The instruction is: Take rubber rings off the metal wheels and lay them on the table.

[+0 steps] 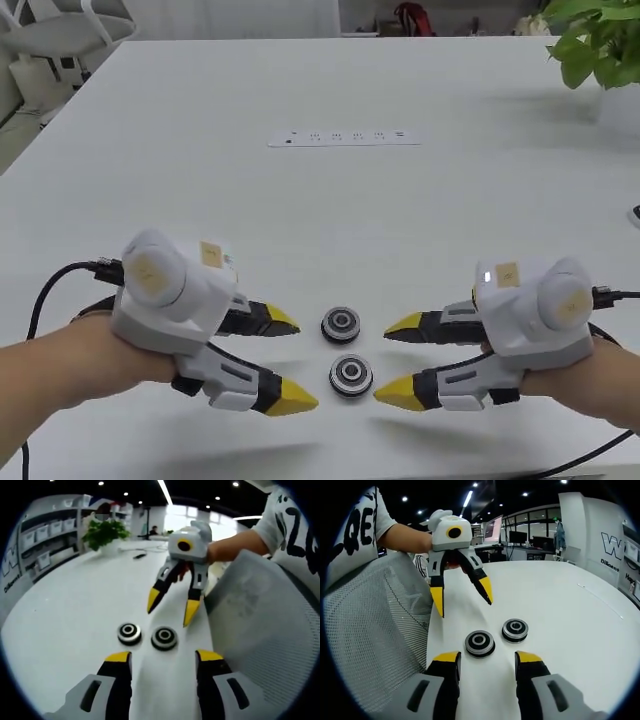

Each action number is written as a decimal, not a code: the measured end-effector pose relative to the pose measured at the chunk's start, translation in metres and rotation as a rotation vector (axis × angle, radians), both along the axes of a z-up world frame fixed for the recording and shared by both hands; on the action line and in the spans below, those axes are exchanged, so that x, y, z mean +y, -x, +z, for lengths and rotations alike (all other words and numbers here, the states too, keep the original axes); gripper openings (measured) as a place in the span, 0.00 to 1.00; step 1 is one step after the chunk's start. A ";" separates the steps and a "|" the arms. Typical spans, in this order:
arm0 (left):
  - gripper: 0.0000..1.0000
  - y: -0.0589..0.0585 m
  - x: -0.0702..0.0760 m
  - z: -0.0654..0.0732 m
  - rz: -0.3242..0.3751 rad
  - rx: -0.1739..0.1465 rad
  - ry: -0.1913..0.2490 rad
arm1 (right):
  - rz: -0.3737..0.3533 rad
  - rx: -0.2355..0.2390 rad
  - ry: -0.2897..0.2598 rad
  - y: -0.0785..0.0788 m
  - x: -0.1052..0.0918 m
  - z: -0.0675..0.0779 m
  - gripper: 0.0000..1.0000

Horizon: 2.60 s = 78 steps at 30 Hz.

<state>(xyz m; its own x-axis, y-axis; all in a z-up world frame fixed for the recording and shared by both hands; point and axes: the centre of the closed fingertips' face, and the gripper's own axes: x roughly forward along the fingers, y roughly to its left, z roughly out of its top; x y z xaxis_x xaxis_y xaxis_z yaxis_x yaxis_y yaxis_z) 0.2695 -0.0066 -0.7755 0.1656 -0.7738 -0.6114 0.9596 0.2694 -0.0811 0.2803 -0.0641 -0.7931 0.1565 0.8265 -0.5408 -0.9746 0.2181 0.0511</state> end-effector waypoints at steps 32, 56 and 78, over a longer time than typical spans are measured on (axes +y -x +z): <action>0.38 0.003 -0.032 -0.005 -0.052 0.023 0.018 | 0.038 0.022 0.021 0.006 0.003 -0.008 0.34; 0.21 -0.001 -0.045 -0.016 -0.035 0.008 0.009 | 0.029 0.035 0.026 0.005 0.000 -0.011 0.33; 0.14 -0.006 -0.044 -0.019 -0.026 -0.082 -0.028 | 0.025 0.055 0.003 0.008 0.006 -0.011 0.32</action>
<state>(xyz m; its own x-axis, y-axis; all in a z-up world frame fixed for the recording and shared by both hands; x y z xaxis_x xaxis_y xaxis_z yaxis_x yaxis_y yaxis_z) 0.2751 -0.0503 -0.7942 0.1962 -0.7612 -0.6181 0.9694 0.2453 0.0055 0.2722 -0.0578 -0.8045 0.1053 0.8281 -0.5505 -0.9755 0.1935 0.1045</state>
